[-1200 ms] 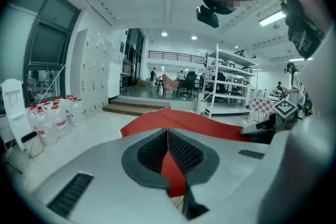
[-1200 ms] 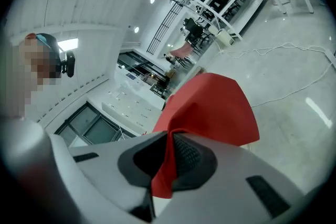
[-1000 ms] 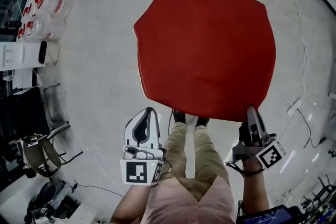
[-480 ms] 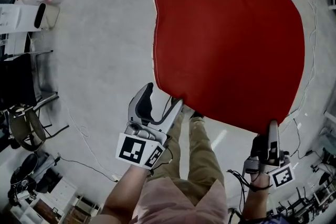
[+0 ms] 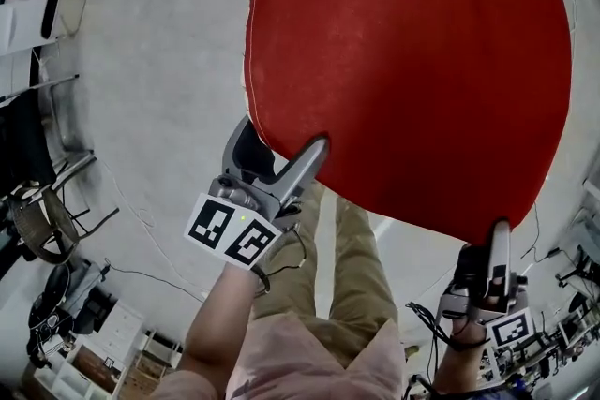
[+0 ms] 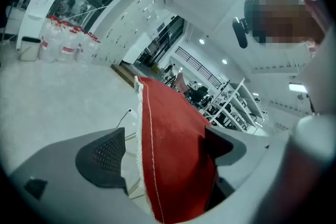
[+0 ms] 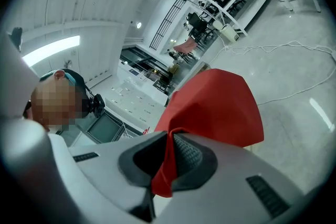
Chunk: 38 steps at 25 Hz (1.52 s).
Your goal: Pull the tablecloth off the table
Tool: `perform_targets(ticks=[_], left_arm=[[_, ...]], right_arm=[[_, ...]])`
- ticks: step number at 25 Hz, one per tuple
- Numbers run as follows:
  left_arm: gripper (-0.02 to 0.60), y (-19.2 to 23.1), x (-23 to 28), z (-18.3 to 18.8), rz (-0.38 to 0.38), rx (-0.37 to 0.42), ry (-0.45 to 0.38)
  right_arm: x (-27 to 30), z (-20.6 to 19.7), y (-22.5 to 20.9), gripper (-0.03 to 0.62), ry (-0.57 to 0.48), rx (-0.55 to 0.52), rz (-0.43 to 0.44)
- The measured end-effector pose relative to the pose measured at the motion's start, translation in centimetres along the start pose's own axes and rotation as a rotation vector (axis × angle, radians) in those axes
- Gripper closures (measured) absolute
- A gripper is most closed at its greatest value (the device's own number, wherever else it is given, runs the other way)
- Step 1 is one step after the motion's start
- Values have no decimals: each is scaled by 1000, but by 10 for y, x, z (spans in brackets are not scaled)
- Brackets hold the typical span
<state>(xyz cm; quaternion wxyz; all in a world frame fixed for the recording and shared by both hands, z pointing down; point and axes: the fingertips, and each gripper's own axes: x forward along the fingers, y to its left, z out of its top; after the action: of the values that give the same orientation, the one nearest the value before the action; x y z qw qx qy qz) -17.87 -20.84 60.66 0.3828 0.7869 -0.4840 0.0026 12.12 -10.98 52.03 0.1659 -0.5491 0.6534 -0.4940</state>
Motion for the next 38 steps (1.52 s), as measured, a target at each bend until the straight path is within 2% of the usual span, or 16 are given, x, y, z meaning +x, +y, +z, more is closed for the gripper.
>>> perform_targets(ticks=[2, 4, 8, 12, 13, 15, 16, 17, 21, 23, 28, 34, 36, 38], left_arm=[[140, 2, 6, 2, -25, -53, 3], [140, 4, 11, 2, -39, -71, 6], [141, -2, 16, 1, -20, -37, 3], [150, -4, 17, 5, 52, -18, -12], [175, -3, 17, 9, 78, -4, -14], [365, -3, 15, 19, 120, 32, -12], [417, -4, 15, 22, 133, 53, -4], [449, -6, 16, 24, 144, 74, 7], [486, -10, 17, 23, 178, 131, 43], [540, -15, 18, 25, 196, 179, 53], [546, -35, 16, 39, 215, 323, 68], [547, -87, 30, 64, 124, 456, 35], [546, -103, 38, 65, 93, 472, 45], [546, -107, 39, 60, 94, 451, 66]], right_arm=[[4, 1, 6, 562, 2, -4, -1], [7, -1, 6, 562, 1, -2, -1], [3, -2, -4, 562, -4, -5, -2], [-1, -2, -11, 562, -9, -13, -5], [0, -2, -11, 562, -10, -17, -7], [0, -1, -10, 562, -13, -23, -12], [-1, 0, -10, 562, -14, -25, -14], [-1, 1, -10, 562, -16, -27, -16], [-3, 4, -10, 562, -26, -30, -17], [-3, 4, -9, 562, -27, -36, -18], [-3, 4, -7, 562, -27, -44, -9], [-4, 6, -8, 562, -29, -47, -28], [-3, 5, -7, 562, -27, -42, -26], [-3, 3, -6, 562, -18, -52, -41]])
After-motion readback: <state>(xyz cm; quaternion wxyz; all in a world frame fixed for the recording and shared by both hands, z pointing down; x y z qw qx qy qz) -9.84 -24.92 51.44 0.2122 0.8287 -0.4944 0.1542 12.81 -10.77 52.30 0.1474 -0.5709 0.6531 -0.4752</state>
